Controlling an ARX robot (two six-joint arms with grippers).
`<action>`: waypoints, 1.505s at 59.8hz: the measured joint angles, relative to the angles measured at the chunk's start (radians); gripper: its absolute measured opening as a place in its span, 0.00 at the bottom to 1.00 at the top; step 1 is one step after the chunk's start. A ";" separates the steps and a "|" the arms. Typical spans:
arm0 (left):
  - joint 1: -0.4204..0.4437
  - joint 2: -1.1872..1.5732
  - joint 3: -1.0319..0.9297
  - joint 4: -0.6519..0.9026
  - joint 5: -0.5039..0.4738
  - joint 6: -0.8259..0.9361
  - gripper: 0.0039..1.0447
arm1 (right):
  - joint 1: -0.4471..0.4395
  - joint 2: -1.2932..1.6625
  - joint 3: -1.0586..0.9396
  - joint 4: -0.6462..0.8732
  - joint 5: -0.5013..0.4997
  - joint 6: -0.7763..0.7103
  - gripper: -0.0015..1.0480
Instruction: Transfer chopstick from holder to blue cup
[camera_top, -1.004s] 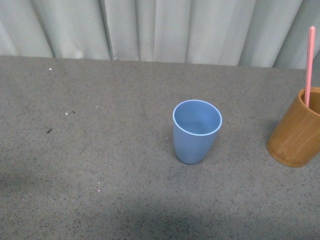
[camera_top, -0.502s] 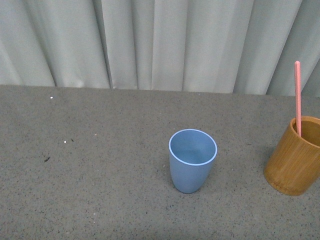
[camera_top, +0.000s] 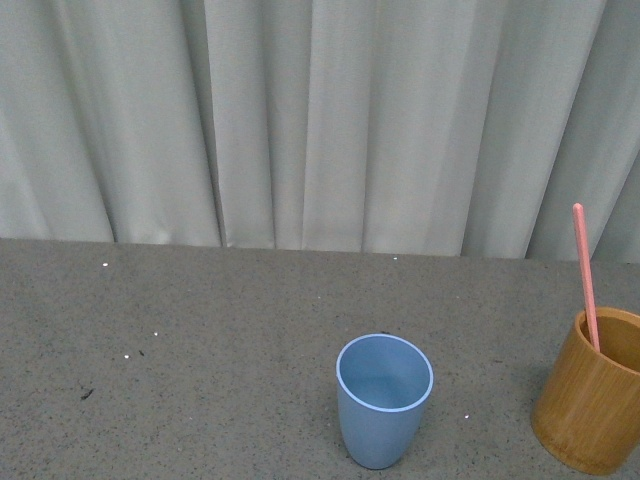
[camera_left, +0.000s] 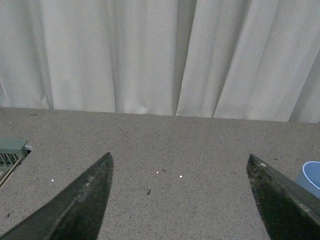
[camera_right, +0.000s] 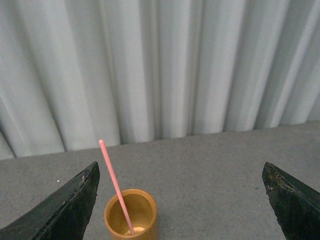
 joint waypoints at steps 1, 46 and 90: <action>0.000 0.000 0.000 0.000 0.000 0.000 0.81 | -0.003 0.046 0.023 0.001 -0.016 -0.003 0.91; 0.000 0.000 0.000 0.000 -0.001 0.003 0.94 | 0.052 0.952 0.438 0.175 -0.074 -0.018 0.91; 0.000 0.000 0.000 0.000 -0.001 0.003 0.94 | 0.024 1.286 0.657 0.251 -0.180 0.094 0.91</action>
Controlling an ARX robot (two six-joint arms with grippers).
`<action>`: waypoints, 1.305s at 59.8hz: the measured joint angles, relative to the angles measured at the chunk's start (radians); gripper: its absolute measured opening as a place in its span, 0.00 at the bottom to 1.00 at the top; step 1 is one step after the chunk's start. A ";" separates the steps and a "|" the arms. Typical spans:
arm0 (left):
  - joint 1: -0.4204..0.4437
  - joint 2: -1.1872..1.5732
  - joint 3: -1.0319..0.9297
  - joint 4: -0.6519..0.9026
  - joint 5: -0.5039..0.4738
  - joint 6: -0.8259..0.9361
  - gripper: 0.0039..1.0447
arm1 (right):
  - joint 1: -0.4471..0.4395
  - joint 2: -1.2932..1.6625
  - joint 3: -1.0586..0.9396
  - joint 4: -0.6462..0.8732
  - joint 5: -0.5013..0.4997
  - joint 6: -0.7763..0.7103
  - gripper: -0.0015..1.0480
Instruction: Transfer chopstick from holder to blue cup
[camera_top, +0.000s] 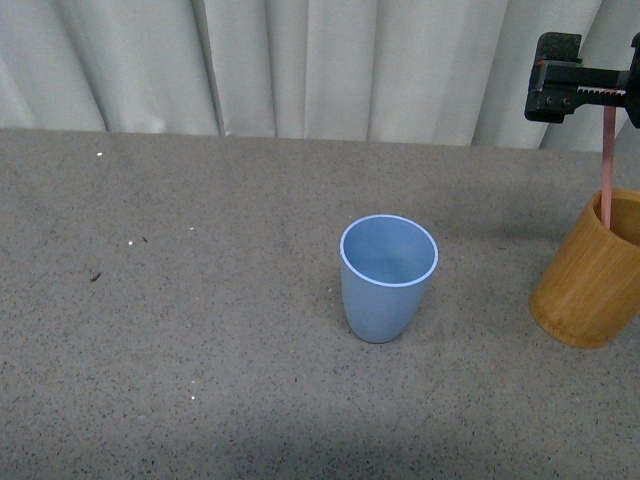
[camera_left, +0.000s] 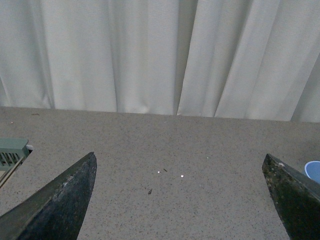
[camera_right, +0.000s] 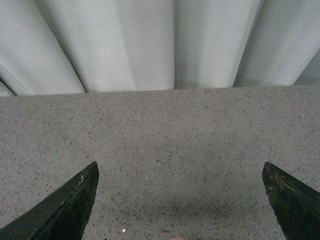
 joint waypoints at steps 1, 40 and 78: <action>0.000 0.000 0.000 0.000 0.000 0.000 0.94 | 0.000 0.006 0.002 0.002 -0.002 0.002 0.91; 0.000 0.000 0.000 0.000 0.000 0.000 0.94 | -0.001 0.117 0.038 0.056 -0.029 0.032 0.90; 0.000 0.000 0.000 0.000 0.000 0.000 0.94 | 0.008 0.090 -0.013 0.086 -0.053 0.051 0.13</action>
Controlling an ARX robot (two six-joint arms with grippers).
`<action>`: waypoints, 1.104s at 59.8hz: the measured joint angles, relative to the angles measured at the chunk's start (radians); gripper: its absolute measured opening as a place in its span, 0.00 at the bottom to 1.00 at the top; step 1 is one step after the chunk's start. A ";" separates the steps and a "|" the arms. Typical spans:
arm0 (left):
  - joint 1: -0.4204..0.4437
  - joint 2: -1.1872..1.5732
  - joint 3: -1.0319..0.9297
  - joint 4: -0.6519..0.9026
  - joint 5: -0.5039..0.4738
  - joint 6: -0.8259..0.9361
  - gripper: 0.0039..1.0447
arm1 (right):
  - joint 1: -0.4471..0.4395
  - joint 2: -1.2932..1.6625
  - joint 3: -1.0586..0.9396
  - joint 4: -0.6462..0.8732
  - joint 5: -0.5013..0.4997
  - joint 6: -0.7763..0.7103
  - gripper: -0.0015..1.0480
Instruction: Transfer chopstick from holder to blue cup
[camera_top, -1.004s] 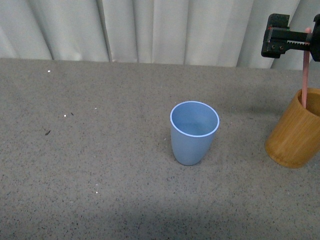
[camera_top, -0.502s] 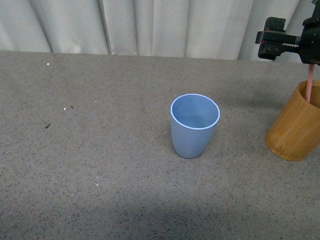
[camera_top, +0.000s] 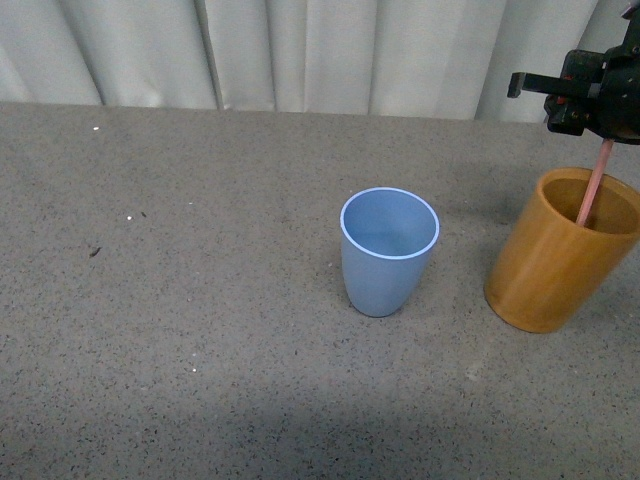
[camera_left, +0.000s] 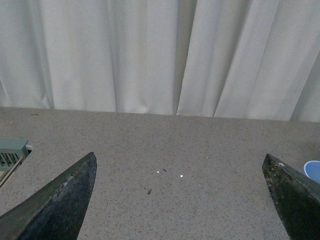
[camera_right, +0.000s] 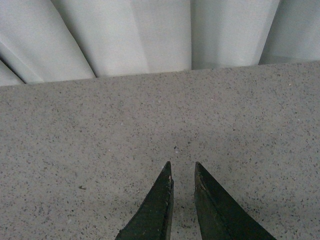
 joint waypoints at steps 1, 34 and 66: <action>0.000 0.000 0.000 0.000 0.000 0.000 0.94 | -0.001 -0.005 -0.002 0.000 -0.002 0.000 0.13; 0.000 0.000 0.000 0.000 0.000 0.000 0.94 | -0.034 -0.326 -0.039 -0.090 -0.075 -0.048 0.13; 0.000 0.000 0.000 0.000 0.000 0.000 0.94 | 0.234 -0.315 0.020 0.040 -0.023 0.111 0.13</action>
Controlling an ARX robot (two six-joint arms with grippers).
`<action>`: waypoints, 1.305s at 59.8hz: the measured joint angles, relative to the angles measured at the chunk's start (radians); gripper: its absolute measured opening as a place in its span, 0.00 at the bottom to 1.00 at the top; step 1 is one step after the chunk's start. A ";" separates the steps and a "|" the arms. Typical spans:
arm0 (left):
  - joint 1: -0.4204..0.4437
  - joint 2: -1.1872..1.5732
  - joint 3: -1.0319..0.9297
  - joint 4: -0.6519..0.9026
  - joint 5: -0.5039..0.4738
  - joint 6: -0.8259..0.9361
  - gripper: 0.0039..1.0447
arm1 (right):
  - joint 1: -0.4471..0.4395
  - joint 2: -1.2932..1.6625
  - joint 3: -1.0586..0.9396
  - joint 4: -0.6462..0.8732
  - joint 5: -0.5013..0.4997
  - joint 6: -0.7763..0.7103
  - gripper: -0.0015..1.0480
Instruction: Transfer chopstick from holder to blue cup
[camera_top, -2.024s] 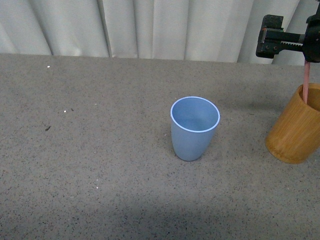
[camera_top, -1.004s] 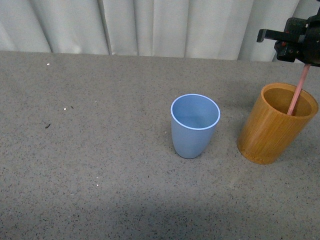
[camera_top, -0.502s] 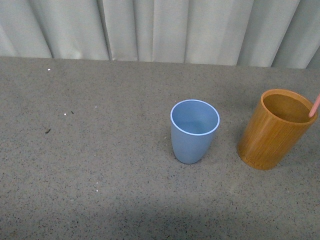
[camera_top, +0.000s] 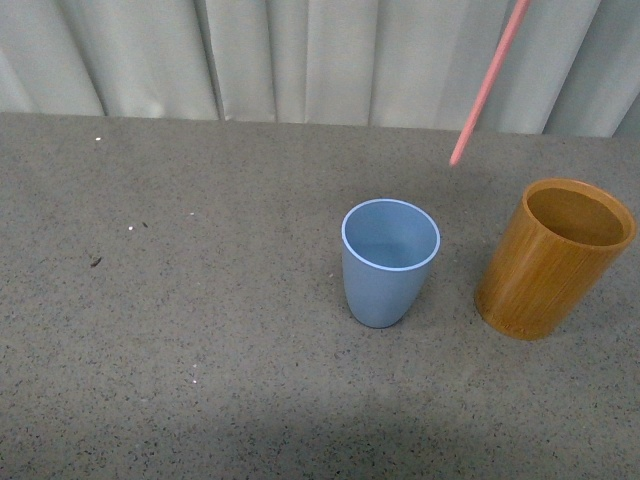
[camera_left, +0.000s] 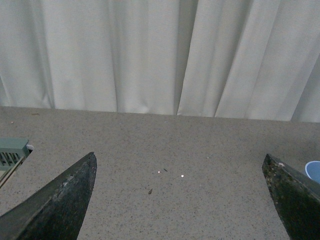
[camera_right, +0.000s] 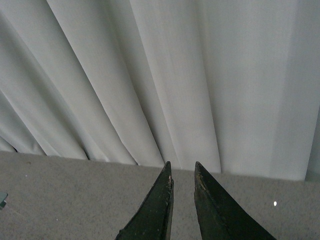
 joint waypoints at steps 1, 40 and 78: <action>0.000 0.000 0.000 0.000 0.000 0.000 0.94 | 0.004 0.013 -0.003 0.005 0.003 0.007 0.13; 0.000 0.000 0.000 0.000 0.000 0.000 0.94 | 0.026 0.132 -0.072 0.071 0.037 0.064 0.13; 0.000 0.000 0.000 0.000 0.000 0.000 0.94 | 0.010 -0.061 -0.220 0.031 0.119 0.033 0.91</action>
